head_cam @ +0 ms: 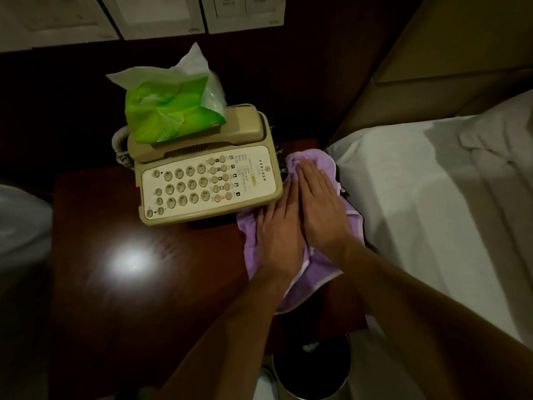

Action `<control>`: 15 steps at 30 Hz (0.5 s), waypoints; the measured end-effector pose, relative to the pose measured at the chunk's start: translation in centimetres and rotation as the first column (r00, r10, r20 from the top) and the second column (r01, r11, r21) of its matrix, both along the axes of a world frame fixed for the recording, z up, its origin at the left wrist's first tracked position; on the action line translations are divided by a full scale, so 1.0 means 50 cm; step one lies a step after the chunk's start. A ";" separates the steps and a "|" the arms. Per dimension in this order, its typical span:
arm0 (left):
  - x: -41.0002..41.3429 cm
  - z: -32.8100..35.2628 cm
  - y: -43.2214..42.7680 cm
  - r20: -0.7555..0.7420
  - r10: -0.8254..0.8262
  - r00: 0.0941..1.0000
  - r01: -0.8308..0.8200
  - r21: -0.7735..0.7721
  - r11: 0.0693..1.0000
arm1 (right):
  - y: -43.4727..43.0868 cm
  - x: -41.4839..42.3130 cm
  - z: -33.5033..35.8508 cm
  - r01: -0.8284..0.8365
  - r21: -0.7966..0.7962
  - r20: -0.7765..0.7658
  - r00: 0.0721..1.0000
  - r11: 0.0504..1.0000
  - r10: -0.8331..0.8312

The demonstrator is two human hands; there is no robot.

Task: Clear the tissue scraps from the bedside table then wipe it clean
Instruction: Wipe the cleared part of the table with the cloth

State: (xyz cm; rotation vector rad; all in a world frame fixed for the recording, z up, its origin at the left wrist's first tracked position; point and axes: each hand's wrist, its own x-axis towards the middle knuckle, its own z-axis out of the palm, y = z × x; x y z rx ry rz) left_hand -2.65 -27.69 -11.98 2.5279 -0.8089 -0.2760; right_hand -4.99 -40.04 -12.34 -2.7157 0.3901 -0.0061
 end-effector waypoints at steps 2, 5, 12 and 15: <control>-0.001 0.008 -0.014 0.039 0.039 0.998 -0.042 0.091 0.995 | -0.012 0.036 0.009 -0.004 0.020 0.015 1.000 1.000 0.003; 0.006 0.021 -0.028 0.121 0.033 0.992 -0.048 0.129 0.991 | -0.027 0.086 0.014 0.023 0.058 0.012 1.000 0.998 -0.024; 0.016 0.004 -0.026 0.123 -0.014 0.992 -0.007 0.166 0.986 | -0.038 0.091 0.009 0.067 0.203 -0.022 0.998 0.977 -0.064; 0.021 0.001 -0.023 0.106 -0.012 0.994 -0.007 0.172 0.985 | -0.021 0.079 0.021 0.155 0.286 -0.022 0.988 0.946 -0.155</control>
